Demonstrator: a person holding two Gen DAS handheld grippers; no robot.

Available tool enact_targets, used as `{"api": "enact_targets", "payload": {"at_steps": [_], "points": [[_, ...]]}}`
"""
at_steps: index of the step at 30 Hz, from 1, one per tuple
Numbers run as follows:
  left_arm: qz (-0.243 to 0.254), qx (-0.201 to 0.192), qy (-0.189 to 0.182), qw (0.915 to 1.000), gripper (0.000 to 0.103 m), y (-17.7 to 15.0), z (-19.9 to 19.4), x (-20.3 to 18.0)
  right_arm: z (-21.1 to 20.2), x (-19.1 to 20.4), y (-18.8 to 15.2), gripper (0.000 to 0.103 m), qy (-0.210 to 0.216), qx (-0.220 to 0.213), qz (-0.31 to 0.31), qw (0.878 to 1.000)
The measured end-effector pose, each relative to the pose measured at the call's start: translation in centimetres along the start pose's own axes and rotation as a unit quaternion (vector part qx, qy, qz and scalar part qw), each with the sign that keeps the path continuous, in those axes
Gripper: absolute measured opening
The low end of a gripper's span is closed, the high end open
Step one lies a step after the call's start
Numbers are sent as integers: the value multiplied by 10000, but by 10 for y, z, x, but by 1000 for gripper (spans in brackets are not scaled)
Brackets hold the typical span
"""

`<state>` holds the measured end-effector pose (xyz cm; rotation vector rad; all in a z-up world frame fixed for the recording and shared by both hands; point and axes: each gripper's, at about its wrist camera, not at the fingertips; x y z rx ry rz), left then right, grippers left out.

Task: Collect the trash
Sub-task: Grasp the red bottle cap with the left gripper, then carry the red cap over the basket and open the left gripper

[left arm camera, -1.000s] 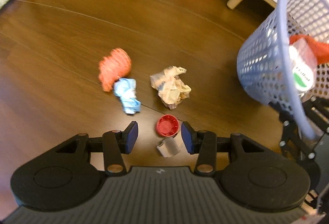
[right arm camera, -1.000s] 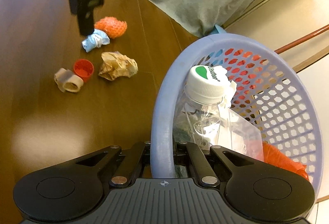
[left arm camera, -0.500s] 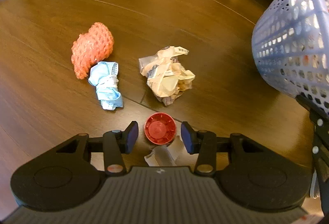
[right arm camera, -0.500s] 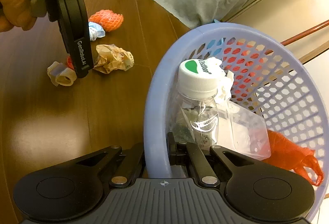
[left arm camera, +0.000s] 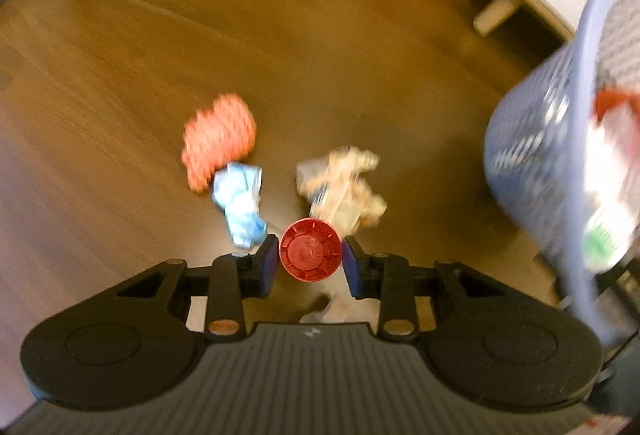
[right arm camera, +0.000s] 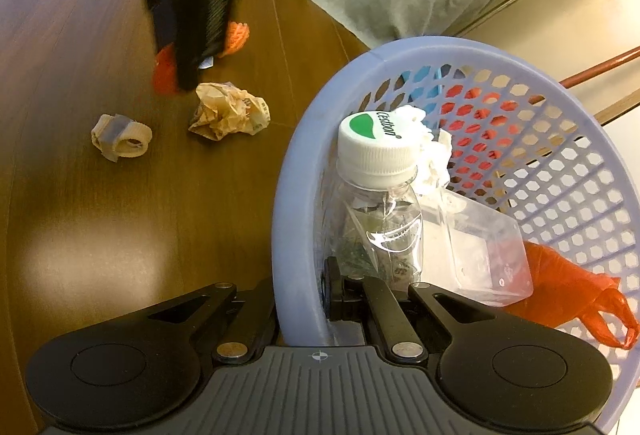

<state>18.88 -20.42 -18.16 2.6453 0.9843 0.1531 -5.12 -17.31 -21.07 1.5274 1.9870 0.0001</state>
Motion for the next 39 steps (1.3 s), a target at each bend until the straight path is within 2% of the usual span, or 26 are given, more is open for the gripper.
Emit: {"api": "enact_targets", "payload": {"at_steps": [6,11,18,22,29,30,31,32,35,39], "points": [[39,-211,-104,9997,29,29,-48,-7,0,3,-2,0,19,44,-36,10000],[154,-338,-284,9989,29,44,-69,-25,-1,3,-3,0,35,71,-13,10000],[217,-485,-776,9956,29,54,-104,-50,2,1,0,0,35,79,25,10000],[222,-724,-1172,9902,29,61,-125,-67,2,1,0,0,37,81,19,10000],[688,-969,-1669,9788,28,67,-138,-116,2,2,-2,0,51,63,46,10000],[724,-1009,-1721,9772,36,67,-136,-122,2,2,-2,0,54,60,48,10000],[708,-1050,-1742,9765,59,67,-133,-125,2,2,-2,0,55,60,51,10000],[638,-1115,-1716,9768,65,66,-132,-126,2,2,-2,0,59,56,56,10000],[595,-1119,-1685,9775,65,66,-126,-122,1,1,-2,0,70,44,80,9999],[545,-1133,-1385,9823,65,63,-122,-104,0,1,-1,0,72,34,124,9999]]}}
Point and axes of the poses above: each gripper's, at about its wrist camera, not at the fingertips, and z roughly the way its jaws point, x to its left, y to its top, and after that the axes turned 11 degrees about y, right-handed
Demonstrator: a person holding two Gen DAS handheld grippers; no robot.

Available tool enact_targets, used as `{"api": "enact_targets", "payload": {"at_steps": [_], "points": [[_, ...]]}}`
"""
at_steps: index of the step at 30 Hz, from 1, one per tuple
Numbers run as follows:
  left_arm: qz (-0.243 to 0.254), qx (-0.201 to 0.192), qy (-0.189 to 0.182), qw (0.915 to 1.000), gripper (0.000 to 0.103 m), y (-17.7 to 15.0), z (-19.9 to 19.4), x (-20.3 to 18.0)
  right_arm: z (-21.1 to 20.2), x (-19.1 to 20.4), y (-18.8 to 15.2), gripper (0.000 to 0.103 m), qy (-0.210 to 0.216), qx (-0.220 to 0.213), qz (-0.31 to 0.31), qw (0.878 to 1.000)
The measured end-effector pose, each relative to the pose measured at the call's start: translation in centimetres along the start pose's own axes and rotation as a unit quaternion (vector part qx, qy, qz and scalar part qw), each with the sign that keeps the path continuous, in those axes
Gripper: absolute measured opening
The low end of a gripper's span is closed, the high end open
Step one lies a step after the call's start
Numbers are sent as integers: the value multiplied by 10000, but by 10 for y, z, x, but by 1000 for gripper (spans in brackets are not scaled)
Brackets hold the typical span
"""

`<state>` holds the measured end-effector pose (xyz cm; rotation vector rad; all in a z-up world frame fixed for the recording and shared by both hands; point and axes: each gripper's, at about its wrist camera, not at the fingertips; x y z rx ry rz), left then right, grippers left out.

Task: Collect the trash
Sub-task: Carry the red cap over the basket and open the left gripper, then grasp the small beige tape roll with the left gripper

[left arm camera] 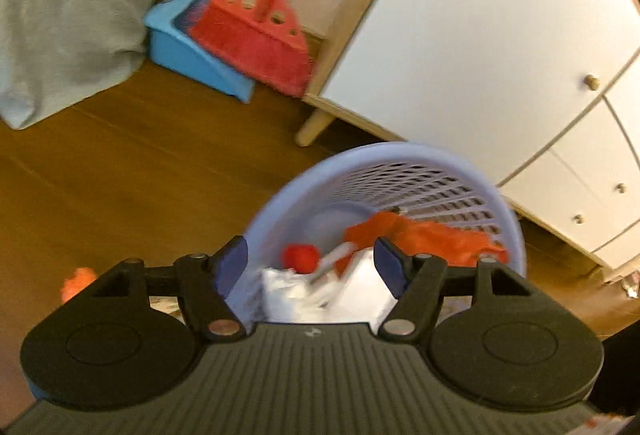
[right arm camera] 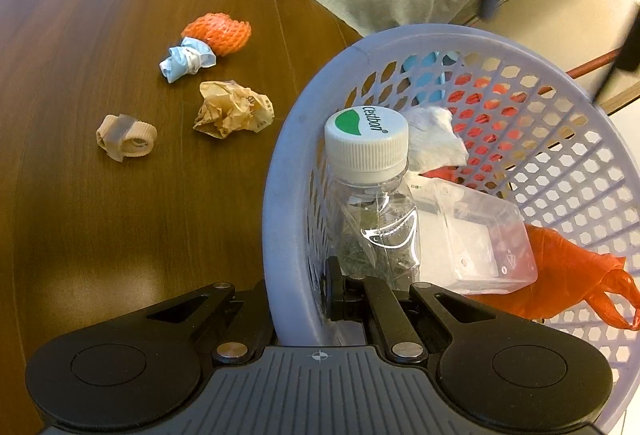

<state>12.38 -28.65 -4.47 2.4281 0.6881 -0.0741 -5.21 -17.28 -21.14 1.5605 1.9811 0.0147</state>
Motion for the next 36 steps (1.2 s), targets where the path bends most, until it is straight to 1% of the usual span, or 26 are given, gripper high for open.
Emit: {"api": "enact_targets", "payload": {"at_steps": [4,8,11,13,14,16,19,22,25,29,34,35,36], "points": [[-26,-3,373,9993,65,-8,-1,23,-1,-2,0,0,2,7,15,10000],[-110,100,805,9966,63,-22,4,57,-1,-2,-1,0,-6,11,11,10000],[-141,303,1054,9939,58,-41,11,79,-1,-2,0,0,-8,7,26,10000],[-44,523,1162,9918,53,-58,20,88,-1,-2,0,0,-14,0,22,10000],[3,621,1205,9908,53,-67,26,91,0,-2,0,0,-17,-3,23,10000],[185,826,1215,9890,50,-88,37,94,-1,-2,0,0,-26,-14,24,10000],[611,1032,1163,9859,49,-114,52,91,-1,-3,-1,0,-41,-39,9,10000],[1057,1187,1066,9815,46,-133,67,88,-1,-2,-2,0,-55,-60,-17,10000],[1336,1295,1007,9774,46,-145,80,87,-1,-1,-1,0,-57,-71,-28,10000],[1363,1410,1005,9754,41,-157,91,91,-1,-1,-1,0,-53,-77,-28,10000],[1177,1525,997,9762,35,-166,101,101,-1,0,-1,0,-60,-76,-52,9999],[1140,1563,986,9762,33,-168,102,103,-1,0,-1,0,-61,-74,-59,9999],[1131,1594,984,9758,29,-169,103,104,0,0,-1,0,-60,-73,-60,9999]]}}
Point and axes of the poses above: each gripper's, at about its wrist camera, not at the fingertips, and z roughly the way its jaws point, x to its left, y to its top, and after that the axes turned 11 degrees about y, right-handed
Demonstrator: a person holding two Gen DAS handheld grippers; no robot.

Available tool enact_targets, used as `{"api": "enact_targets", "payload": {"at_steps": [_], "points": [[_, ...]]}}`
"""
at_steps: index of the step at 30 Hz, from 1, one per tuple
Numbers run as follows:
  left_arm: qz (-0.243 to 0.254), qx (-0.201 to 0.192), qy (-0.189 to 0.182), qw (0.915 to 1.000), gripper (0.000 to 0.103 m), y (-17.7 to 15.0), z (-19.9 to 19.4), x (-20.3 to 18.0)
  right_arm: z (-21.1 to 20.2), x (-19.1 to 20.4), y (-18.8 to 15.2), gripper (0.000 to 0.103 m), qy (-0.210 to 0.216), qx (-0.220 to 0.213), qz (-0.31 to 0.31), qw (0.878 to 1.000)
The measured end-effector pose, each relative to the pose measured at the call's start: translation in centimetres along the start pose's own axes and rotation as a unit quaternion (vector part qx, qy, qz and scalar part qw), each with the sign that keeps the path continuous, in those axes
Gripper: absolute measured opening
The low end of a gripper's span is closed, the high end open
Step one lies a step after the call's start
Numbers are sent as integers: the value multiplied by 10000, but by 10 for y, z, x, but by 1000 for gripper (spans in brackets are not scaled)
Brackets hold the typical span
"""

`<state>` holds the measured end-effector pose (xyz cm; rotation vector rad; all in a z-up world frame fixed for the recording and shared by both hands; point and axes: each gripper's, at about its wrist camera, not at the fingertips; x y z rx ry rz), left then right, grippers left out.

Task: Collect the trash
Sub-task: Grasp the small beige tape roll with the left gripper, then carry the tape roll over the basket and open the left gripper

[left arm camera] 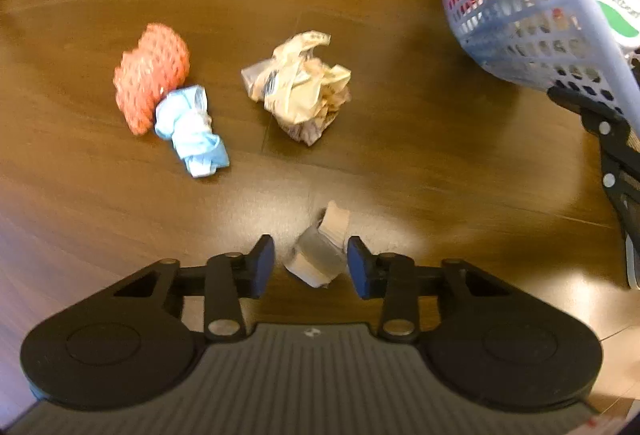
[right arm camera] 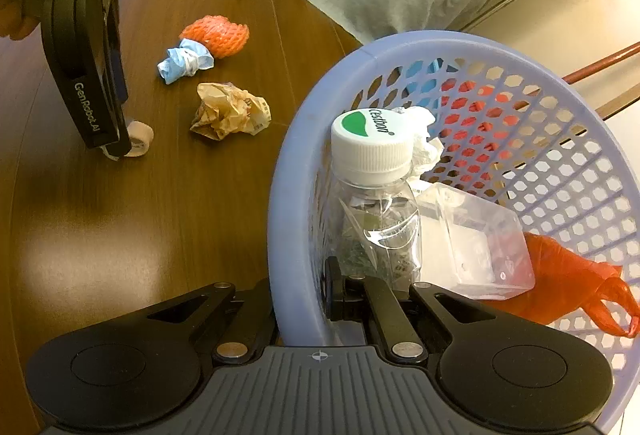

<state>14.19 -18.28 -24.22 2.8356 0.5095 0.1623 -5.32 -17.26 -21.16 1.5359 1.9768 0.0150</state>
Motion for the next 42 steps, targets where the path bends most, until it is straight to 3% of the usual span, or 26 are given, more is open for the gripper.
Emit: {"api": "enact_targets", "payload": {"at_steps": [4,9,19,26,32,42], "points": [[11,49,-15,10000,22,-2,1,1,0,2,-1,0,-3,10,-27,10000],[5,35,20,10000,22,0,-15,3,0,2,-1,0,-9,21,-38,10000],[-411,-583,-11,9975,22,39,-98,22,2,3,0,0,10,103,-49,9999],[-828,-1012,-340,9908,22,67,-152,21,-2,1,0,0,39,141,-5,9999],[-885,-1321,-610,9854,22,85,-183,11,-3,-1,0,0,100,137,8,9999],[-679,-1541,-1091,9797,22,123,-192,-40,-4,-1,-1,0,142,102,40,9998]]}}
Point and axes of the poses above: each gripper's, at about its wrist camera, not at the fingertips, and z roughly the way its jaws point, x to its left, y to its top, and after that the axes turned 11 degrees about y, right-handed
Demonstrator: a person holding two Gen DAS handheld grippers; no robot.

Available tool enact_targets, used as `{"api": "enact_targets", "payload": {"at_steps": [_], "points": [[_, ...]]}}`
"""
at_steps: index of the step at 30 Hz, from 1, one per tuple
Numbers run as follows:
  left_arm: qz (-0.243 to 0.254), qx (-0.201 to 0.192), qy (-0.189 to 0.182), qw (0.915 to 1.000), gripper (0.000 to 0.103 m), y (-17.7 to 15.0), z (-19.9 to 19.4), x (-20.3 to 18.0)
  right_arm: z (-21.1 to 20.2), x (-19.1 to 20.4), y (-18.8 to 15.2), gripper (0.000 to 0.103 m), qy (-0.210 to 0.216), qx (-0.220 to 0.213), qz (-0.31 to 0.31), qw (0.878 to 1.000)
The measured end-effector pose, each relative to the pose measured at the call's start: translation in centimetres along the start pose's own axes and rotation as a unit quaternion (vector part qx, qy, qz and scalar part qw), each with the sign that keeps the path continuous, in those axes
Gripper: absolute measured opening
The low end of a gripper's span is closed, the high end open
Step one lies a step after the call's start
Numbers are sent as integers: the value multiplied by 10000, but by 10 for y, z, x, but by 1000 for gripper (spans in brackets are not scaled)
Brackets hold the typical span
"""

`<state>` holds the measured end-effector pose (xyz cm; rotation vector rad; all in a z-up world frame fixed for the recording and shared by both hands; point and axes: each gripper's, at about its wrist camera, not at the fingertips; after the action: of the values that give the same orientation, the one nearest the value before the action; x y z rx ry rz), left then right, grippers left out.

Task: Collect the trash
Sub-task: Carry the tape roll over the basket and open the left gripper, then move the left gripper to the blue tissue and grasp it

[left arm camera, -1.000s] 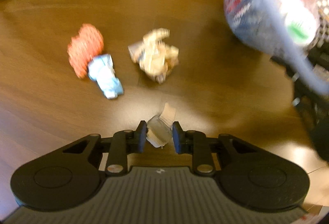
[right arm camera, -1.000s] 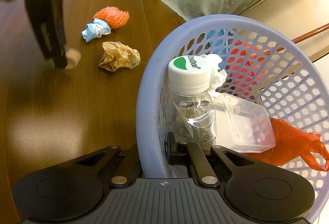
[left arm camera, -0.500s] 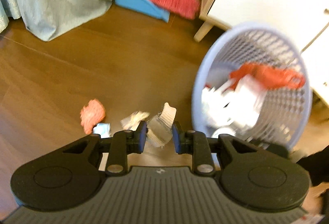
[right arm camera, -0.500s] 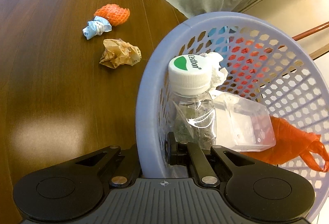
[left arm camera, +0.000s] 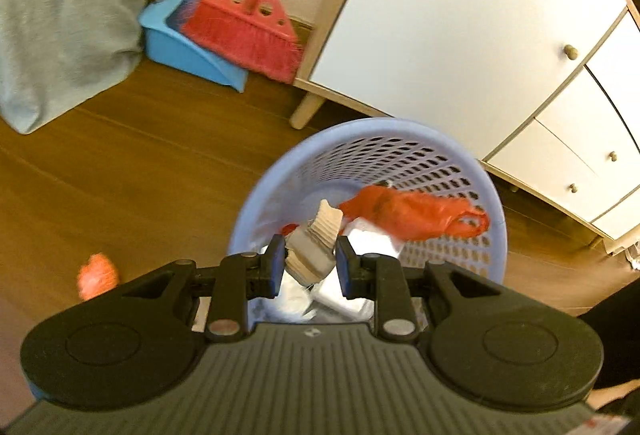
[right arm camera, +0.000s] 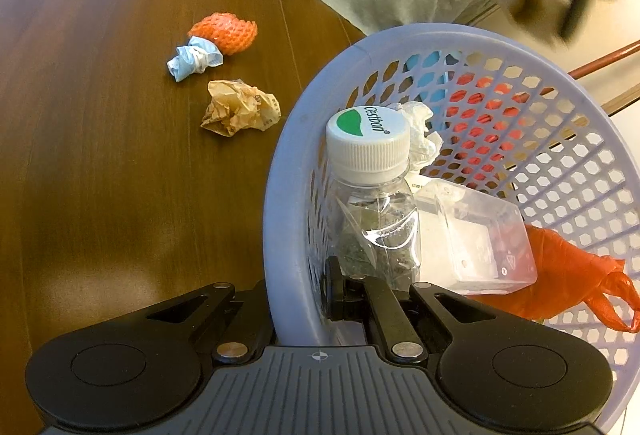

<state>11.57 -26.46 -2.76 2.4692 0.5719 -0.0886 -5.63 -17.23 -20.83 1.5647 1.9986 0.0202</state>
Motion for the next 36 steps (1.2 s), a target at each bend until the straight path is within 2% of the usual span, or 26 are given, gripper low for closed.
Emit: {"api": "enact_targets", "payload": {"at_steps": [2,5,10,21,27,36], "points": [[-55,20,-12,10000,23,4,10,-9,0,-1,0,0,10,-8,12,10000],[-268,76,35,9996,37,8,26,-16,-1,-1,0,0,13,-27,18,10000],[-308,177,154,9993,38,5,36,-12,-2,-2,0,0,21,-36,33,10000],[-212,350,568,9975,38,-10,29,18,-3,-3,1,0,14,-26,50,10000],[-150,426,981,9942,38,-23,23,53,-3,-4,1,0,5,-32,95,9999],[-269,616,1730,9826,40,-53,18,123,-3,-4,3,0,-37,-53,117,9999]]}}
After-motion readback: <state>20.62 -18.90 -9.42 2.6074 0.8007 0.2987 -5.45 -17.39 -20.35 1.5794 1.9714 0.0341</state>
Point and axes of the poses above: each gripper's, at about its wrist camera, not at the fingertips, and z roughly the way its jaws point, x to its left, y to its top, and after that the axes turned 11 degrees about y, right-handed
